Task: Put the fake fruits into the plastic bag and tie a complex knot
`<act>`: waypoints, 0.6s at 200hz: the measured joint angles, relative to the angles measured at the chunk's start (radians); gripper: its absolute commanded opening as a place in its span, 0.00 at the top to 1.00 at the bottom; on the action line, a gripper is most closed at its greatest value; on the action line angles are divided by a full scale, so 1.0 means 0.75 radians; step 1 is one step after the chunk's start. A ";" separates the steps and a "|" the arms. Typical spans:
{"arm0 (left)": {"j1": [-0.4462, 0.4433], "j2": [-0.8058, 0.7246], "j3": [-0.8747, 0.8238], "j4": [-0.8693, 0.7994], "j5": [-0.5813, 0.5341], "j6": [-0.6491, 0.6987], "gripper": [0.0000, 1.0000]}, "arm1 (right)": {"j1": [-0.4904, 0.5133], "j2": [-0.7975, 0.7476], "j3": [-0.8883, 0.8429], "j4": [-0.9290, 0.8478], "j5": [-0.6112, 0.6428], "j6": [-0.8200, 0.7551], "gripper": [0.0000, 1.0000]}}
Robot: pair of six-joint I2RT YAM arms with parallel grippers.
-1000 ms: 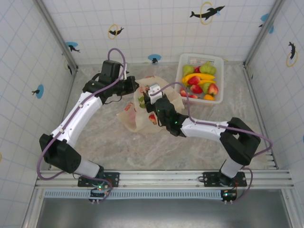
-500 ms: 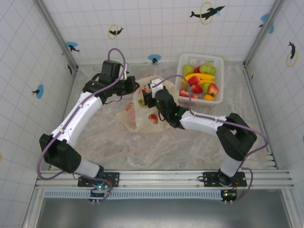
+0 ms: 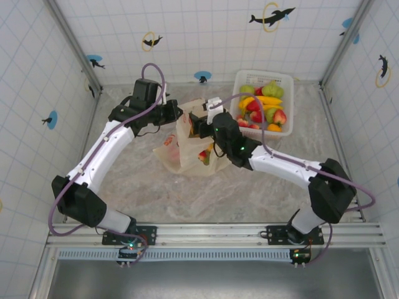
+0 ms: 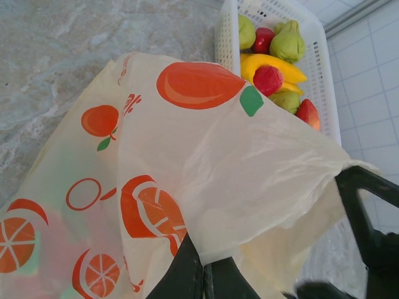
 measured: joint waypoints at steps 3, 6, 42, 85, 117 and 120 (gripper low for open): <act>0.000 0.000 0.000 0.000 0.000 0.000 1.00 | 0.000 -0.012 0.000 -0.009 -0.007 0.004 0.18; 0.000 0.000 0.000 0.000 -0.001 0.000 1.00 | 0.000 -0.022 0.000 -0.018 -0.013 0.008 0.18; 0.000 0.000 0.000 0.000 -0.011 0.000 1.00 | -0.017 -0.189 0.001 -0.167 -0.091 0.049 0.19; 0.000 0.000 0.001 0.000 -0.025 0.000 1.00 | -0.171 -0.390 0.043 -0.427 -0.075 0.093 0.16; 0.000 0.001 0.016 -0.002 -0.035 0.002 1.00 | -0.396 -0.384 0.089 -0.627 -0.062 0.140 0.16; 0.000 0.002 0.017 -0.002 -0.037 0.003 1.00 | -0.421 -0.373 0.092 -0.641 -0.063 0.143 0.16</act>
